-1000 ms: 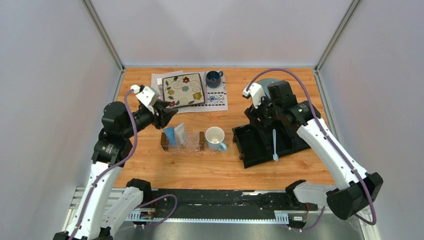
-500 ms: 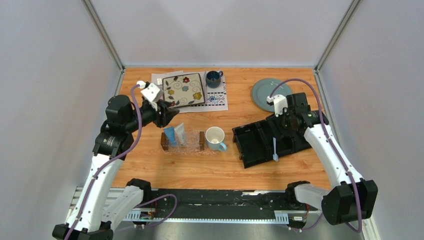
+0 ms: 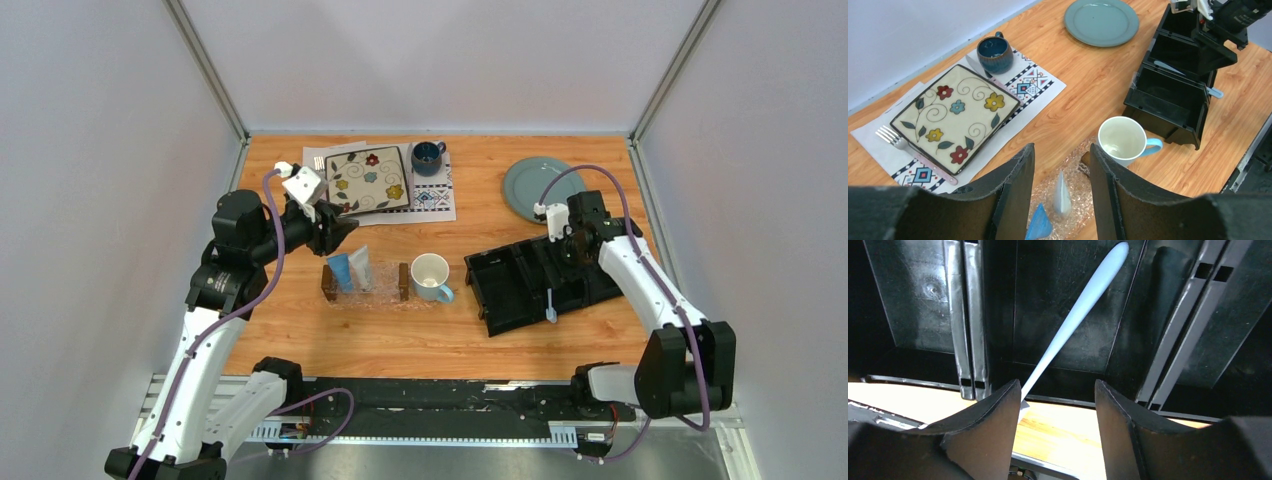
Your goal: Prepare toiletry sets of a toothbrush and toothpaste on the tray
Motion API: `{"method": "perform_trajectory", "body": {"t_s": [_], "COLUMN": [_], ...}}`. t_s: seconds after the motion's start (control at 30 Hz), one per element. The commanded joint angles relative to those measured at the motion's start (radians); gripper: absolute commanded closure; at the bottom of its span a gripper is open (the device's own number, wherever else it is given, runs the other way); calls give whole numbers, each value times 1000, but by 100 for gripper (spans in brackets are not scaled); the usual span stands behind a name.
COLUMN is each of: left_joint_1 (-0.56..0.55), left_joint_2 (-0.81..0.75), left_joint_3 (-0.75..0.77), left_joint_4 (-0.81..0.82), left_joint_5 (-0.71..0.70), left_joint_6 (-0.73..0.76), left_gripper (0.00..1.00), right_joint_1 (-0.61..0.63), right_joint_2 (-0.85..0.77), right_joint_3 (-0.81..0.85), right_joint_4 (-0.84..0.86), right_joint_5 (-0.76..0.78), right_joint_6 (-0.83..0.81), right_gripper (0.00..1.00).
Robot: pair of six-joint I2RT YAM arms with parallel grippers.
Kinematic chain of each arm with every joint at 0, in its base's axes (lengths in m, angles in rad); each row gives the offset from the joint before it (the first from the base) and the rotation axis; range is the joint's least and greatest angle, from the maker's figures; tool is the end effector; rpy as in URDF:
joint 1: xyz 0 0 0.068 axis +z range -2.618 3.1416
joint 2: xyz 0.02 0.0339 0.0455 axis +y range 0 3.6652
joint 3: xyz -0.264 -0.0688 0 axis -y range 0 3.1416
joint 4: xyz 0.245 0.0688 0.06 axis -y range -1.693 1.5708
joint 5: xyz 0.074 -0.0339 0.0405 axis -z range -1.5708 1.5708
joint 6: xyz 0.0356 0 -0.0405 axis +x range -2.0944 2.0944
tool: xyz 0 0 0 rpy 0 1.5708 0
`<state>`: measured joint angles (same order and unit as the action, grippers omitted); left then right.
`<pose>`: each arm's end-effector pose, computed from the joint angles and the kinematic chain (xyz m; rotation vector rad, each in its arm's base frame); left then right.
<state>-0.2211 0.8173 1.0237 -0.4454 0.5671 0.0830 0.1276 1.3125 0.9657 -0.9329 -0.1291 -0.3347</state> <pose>0.1597 -0.0555 0.3903 0.6676 1.6856 -0.6095 0.2323 0.0344 0.2372 -0.6758 2.7542 0.1394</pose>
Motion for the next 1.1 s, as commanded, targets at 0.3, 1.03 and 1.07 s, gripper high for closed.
{"method": "perform_trajectory", "body": {"t_s": [0.3,1.03,1.07], "left_joint_1": [6,6,6], "left_joint_2": [-4,-10,-12], "left_joint_3": [-16,-48,-51], "left_joint_4": [24,42,45], "left_joint_5": [-9,-39,-41], "left_joint_6": [26,49,50], "left_gripper": [48,48,48], "right_joint_1": [-3,-3,-3], "right_joint_2": [145,199,195], "right_joint_3": [-28,-27,-22], "right_joint_4": [97,115,108], "right_joint_5": [-18,-23,-23], "right_joint_6": [66,48,46], "right_gripper": [46,78,80]}}
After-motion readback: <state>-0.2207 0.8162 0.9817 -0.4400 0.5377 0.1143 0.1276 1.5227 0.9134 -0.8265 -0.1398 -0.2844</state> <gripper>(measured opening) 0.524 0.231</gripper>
